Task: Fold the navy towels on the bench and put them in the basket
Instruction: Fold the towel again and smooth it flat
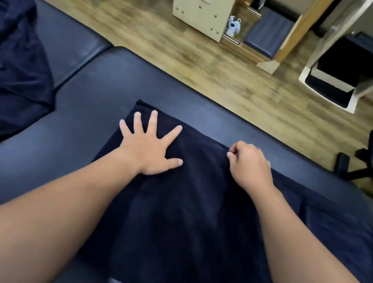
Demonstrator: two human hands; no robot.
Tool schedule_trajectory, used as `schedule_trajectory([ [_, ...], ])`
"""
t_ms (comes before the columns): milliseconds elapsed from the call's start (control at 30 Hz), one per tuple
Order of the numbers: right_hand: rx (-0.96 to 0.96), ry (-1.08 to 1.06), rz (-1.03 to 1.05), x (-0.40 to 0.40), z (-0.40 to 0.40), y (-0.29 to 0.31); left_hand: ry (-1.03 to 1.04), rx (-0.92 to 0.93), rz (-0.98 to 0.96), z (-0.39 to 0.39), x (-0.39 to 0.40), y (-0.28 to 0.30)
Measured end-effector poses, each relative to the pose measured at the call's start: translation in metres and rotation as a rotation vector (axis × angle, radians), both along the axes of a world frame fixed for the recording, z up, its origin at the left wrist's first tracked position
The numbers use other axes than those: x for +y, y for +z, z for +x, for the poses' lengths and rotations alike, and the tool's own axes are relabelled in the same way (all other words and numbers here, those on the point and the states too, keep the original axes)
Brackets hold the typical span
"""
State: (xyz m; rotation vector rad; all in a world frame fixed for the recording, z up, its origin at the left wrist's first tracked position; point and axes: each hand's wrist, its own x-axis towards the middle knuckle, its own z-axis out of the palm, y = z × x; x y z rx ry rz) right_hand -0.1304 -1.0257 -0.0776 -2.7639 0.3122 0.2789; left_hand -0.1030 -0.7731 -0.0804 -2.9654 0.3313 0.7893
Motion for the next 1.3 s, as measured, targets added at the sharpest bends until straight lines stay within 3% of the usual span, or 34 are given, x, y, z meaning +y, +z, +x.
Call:
schedule_trajectory([
  [100, 0.106, -0.059, -0.007, -0.022, -0.015, 0.009, -0.027, -0.045, 0.062, -0.005, -0.016, -0.001],
  [233, 0.184, -0.07, -0.047, -0.057, -0.029, 0.014, -0.305, -0.087, -0.124, -0.022, -0.042, -0.004],
  [333, -0.016, -0.023, -0.175, -0.069, -0.028, 0.001, -0.378, -0.026, -0.118, -0.029, -0.057, -0.01],
  [533, -0.287, 0.001, -0.332, -0.043, -0.078, -0.008, -0.328, -0.145, 0.014, -0.047, -0.074, -0.013],
  [600, -0.244, 0.072, -0.291, -0.021, -0.119, -0.005, -0.407, -0.215, -0.052, -0.061, -0.081, -0.01],
  [700, -0.071, 0.08, -0.23, 0.011, -0.182, -0.009, -0.579, -0.136, -0.175, -0.078, -0.094, -0.008],
  [900, 0.137, 0.049, -0.146, 0.03, -0.278, -0.01, -0.514, -0.048, 0.014, -0.081, -0.143, -0.009],
  [967, 0.137, -0.01, -0.135, 0.021, -0.291, -0.007, -0.545, -0.075, 0.001, -0.079, -0.161, -0.005],
  [1100, 0.144, -0.243, -0.142, -0.016, -0.294, -0.003, -0.854, -0.049, -0.124, -0.085, -0.195, 0.0],
  [1233, 0.17, -0.361, -0.168, -0.059, -0.293, -0.004, -0.757, 0.023, -0.208, -0.083, -0.239, 0.003],
  [1300, 0.151, -0.323, -0.18, -0.072, -0.295, -0.006, -0.677, -0.048, -0.277, -0.081, -0.262, 0.005],
])
